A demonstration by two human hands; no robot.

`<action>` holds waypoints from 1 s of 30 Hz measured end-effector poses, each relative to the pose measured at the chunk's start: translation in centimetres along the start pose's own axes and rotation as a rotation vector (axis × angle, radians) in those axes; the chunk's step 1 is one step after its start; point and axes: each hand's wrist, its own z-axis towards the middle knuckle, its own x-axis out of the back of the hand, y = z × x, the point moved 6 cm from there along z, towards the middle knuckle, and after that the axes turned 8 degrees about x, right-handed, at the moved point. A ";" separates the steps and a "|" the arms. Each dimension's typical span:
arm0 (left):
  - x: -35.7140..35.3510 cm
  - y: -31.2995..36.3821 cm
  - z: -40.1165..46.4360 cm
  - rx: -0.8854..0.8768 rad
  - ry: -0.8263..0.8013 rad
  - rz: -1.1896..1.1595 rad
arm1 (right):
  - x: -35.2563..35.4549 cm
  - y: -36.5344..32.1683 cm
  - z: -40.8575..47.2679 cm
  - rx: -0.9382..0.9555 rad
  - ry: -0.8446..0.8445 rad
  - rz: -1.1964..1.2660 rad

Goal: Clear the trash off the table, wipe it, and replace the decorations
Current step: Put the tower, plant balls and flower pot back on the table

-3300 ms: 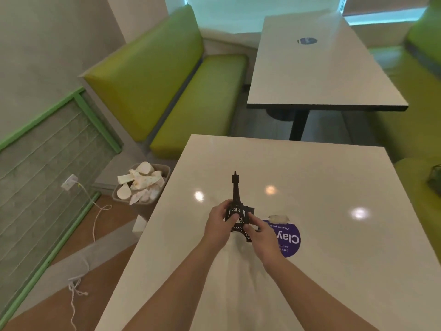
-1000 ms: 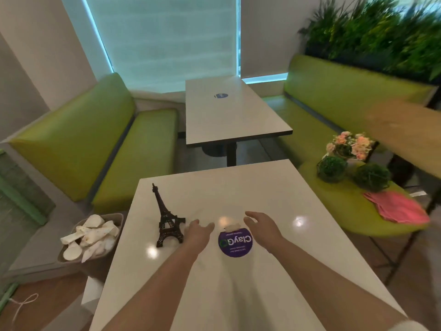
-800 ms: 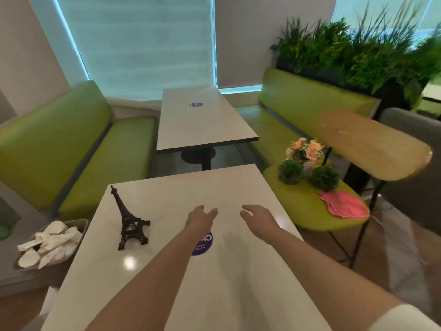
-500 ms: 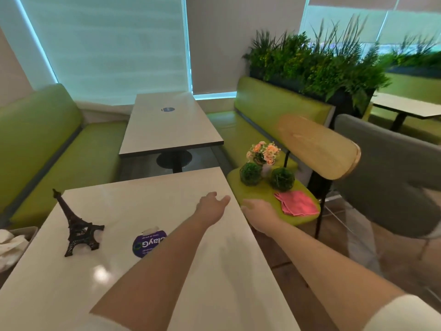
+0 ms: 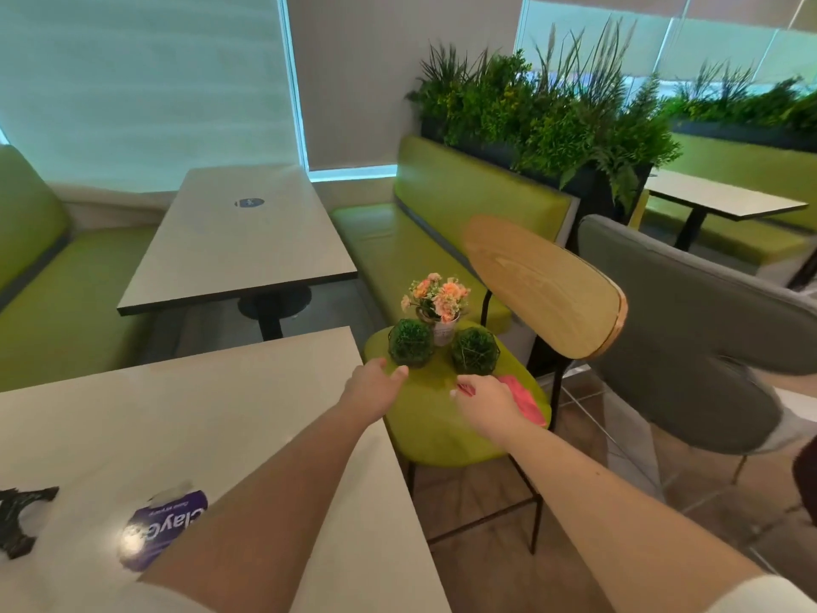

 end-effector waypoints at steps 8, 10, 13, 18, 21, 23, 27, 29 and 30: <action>-3.4 0.1 7.8 0.081 -0.014 -0.034 | -0.1 4.2 8.0 -0.062 -0.002 0.041; -4.6 0.2 10.4 0.111 -0.004 -0.040 | -0.2 5.3 10.9 -0.071 -0.016 0.046; -6.2 0.2 12.8 0.151 -0.010 -0.036 | -0.2 6.5 13.9 -0.083 -0.004 0.017; -8.9 1.0 17.0 0.259 0.023 -0.028 | -0.4 9.5 19.5 -0.094 0.000 -0.031; -10.1 1.6 20.2 0.332 0.091 -0.050 | -0.5 11.8 22.3 -0.136 0.018 -0.049; -10.6 2.1 21.8 0.367 0.140 -0.060 | -0.9 13.1 23.6 -0.161 0.033 -0.031; -11.4 2.3 24.5 0.405 0.233 -0.052 | -2.2 15.1 25.6 -0.228 0.043 0.010; -11.7 2.1 25.6 0.412 0.274 -0.012 | -2.6 15.7 26.1 -0.244 0.067 0.032; -11.9 2.0 26.2 0.418 0.283 -0.003 | -2.8 16.0 26.4 -0.234 0.080 0.029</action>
